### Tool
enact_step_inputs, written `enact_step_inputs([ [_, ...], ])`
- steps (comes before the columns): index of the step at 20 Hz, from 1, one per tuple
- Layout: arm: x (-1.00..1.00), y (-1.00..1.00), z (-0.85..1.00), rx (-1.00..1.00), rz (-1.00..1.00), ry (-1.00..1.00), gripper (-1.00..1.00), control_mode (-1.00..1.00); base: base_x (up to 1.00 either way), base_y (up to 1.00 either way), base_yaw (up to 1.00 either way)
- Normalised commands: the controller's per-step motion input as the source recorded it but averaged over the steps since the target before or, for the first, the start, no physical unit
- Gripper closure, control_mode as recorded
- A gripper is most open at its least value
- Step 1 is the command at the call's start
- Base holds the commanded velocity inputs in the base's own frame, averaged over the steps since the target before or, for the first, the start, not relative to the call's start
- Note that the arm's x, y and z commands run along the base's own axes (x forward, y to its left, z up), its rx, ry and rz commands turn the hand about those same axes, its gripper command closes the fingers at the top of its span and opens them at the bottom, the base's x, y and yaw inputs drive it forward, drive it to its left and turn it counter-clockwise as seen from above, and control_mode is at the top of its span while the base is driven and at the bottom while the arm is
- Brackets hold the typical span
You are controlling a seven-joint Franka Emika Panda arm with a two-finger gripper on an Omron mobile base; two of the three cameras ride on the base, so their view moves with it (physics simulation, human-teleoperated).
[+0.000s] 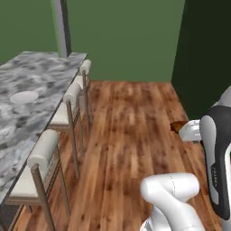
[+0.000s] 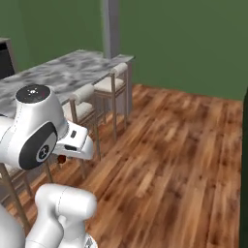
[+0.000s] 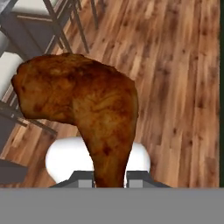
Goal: Take the chicken drumstick from the fridge and place it on the digital scale on the counter by the fridge. Wait a few seconds for a reading, then move it to the plate on the dining counter.
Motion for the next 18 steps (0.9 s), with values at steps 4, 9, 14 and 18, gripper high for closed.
enact_step_inputs([
  [4, 0.0, 0.0, 0.0, 0.0, 0.0, 0.0, 1.0, 1.0, 1.0, -0.67, 0.55],
  [9, 0.0, 0.0, 0.0, 0.0, 0.0, 0.0, 1.0, 1.0, 0.96, -0.64, 0.56],
  [14, 0.0, 0.0, 0.0, 0.0, 0.0, 0.0, 1.0, 1.0, 0.67, -0.62, 0.53],
  [18, 0.0, 0.0, 0.0, 0.0, 0.0, 0.0, 1.0, 1.0, 0.54, -0.57, 0.51],
])
